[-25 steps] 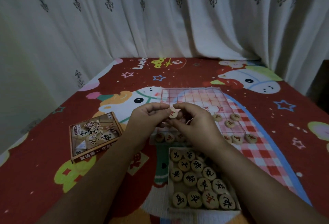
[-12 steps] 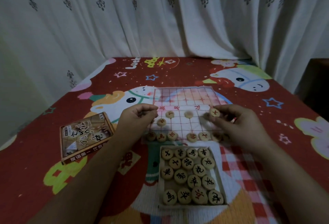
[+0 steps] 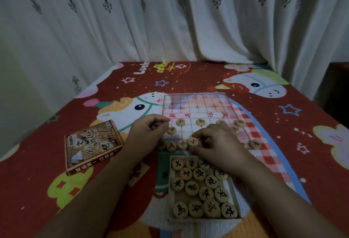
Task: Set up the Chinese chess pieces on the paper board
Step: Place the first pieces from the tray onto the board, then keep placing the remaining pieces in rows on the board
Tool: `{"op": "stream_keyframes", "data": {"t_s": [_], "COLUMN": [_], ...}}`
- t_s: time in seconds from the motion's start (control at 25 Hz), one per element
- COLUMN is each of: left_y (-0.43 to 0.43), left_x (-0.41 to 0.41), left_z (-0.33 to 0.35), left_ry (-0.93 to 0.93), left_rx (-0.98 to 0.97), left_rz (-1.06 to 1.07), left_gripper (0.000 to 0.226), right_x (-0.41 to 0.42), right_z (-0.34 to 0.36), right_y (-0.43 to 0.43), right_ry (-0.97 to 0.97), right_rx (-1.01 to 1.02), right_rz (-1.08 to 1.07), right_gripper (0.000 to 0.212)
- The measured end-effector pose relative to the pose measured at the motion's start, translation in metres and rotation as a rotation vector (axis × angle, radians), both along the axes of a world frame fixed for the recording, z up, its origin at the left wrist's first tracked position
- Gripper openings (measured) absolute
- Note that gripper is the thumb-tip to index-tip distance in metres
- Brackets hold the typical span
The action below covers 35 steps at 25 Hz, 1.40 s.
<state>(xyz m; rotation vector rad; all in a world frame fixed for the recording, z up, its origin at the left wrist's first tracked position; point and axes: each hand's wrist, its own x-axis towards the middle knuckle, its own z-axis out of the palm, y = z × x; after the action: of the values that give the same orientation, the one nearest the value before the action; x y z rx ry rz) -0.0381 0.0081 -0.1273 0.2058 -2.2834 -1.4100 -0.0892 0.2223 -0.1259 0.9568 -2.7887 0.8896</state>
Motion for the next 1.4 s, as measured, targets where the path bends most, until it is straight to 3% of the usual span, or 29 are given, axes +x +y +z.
{"op": "stream_keyframes", "data": {"t_s": [0.16, 0.6, 0.8, 0.88, 0.96, 1.12, 1.24, 1.4], "left_y": [-0.003, -0.004, -0.004, -0.003, 0.0, 0.004, 0.011, 0.028], "left_x": [-0.002, 0.0, -0.001, 0.0, 0.002, 0.005, 0.01, 0.022], "left_z": [-0.003, -0.002, -0.002, -0.003, -0.002, -0.002, 0.001, 0.008], "left_ry": [-0.004, 0.006, 0.018, 0.019, 0.021, 0.039, 0.125, 0.196], "left_rx": [0.008, 0.038, 0.022, -0.01, -0.042, -0.117, -0.312, -0.458], "left_rz": [0.027, 0.042, 0.042, 0.024, -0.005, -0.047, -0.11, -0.302], "left_gripper": [0.012, 0.011, 0.011, 0.012, 0.013, 0.013, 0.013, 0.012], "right_x": [-0.002, -0.003, -0.005, 0.0, 0.01, 0.02, 0.02, 0.025], "right_z": [0.0, 0.006, 0.015, 0.023, 0.029, 0.031, 0.029, 0.026], "right_y": [-0.003, -0.004, 0.02, 0.035, 0.048, 0.063, 0.064, 0.061], "right_ry": [0.055, -0.017, -0.065, -0.164, -0.334, -0.505, -0.463, -0.403], "right_rx": [0.087, 0.185, -0.066, -0.145, -0.188, -0.012, 0.16, 0.197], "right_rz": [-0.046, -0.017, -0.011, 0.042, 0.127, 0.212, 0.194, 0.177], "right_gripper": [0.04, 0.049, 0.021, 0.008, 0.01, 0.02, 0.027, 0.022]}}
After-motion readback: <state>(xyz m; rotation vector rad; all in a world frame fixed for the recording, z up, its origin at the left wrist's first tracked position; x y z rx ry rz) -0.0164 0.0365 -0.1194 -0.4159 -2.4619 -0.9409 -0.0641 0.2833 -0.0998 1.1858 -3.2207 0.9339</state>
